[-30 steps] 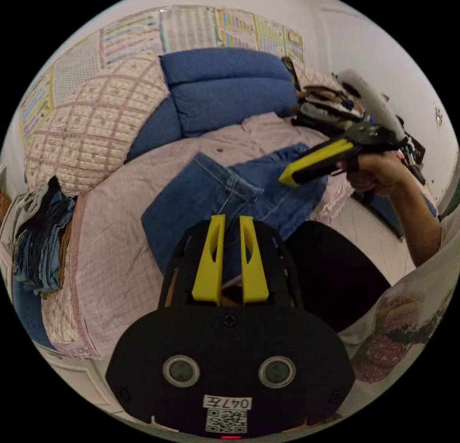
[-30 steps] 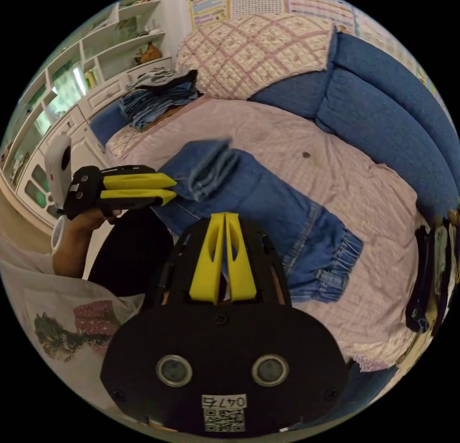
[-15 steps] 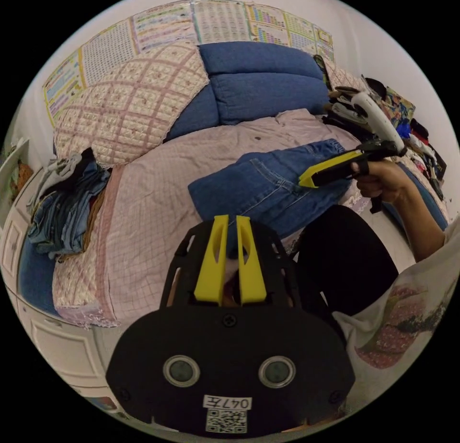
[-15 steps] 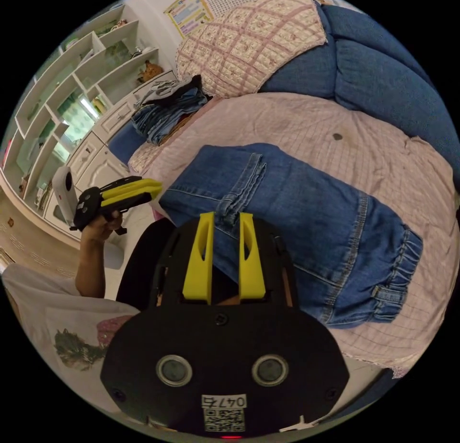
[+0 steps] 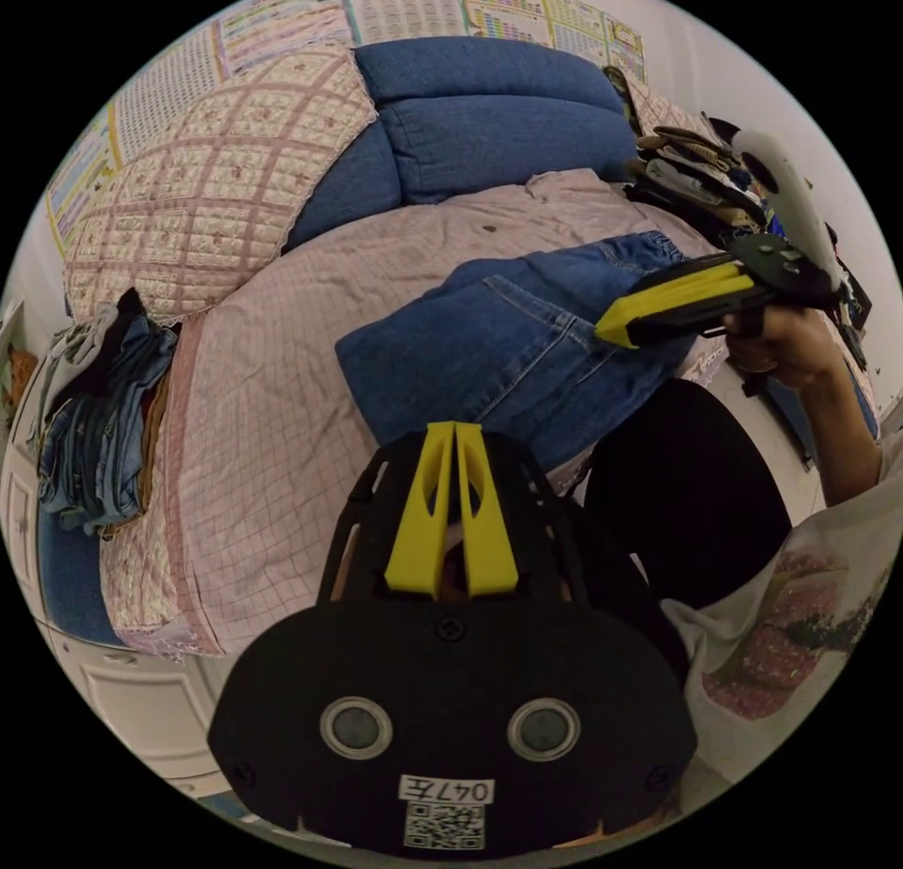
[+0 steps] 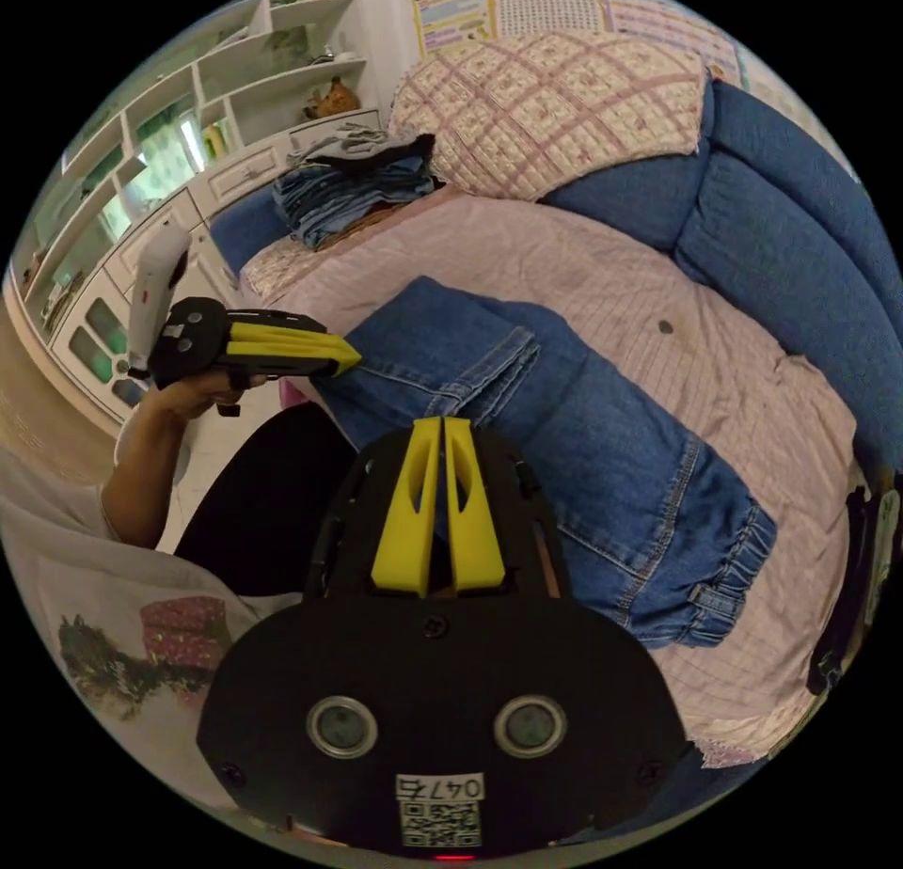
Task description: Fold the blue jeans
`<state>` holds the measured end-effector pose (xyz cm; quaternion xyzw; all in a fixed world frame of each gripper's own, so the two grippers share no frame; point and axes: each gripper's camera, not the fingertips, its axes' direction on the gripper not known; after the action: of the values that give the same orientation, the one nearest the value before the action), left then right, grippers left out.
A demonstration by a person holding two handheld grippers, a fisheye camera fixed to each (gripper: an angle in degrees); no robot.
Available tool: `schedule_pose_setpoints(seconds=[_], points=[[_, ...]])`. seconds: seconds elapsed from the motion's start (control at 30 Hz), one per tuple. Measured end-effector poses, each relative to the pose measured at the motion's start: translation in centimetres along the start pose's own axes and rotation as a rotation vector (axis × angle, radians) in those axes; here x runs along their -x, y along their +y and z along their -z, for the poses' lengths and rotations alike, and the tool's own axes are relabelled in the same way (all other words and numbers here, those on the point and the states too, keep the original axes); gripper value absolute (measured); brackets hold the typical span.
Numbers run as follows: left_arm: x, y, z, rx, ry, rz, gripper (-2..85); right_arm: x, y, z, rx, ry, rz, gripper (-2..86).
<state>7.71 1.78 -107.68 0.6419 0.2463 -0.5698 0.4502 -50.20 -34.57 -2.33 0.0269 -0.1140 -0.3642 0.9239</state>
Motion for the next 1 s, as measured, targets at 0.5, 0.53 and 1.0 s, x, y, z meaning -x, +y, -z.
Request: schedule_pose_setpoints(seconds=[0.5, 0.53, 1.0], points=[[6.2, 2.6, 0.3, -0.022, -0.002, 0.016, -0.8, -9.2, 31.0, 16.5, -0.649, 0.256, -0.756, 3.2], [7.0, 2.4, 0.8, -0.026, 0.008, 0.028, -0.8, -9.9, 34.0, 17.6, -0.672, 0.271, -0.846, 4.4], [14.3, -4.9, 12.0, -0.015, -0.068, 0.063, -0.8, -13.0, 38.2, 16.9, -0.597, -0.149, -1.119, 9.1]])
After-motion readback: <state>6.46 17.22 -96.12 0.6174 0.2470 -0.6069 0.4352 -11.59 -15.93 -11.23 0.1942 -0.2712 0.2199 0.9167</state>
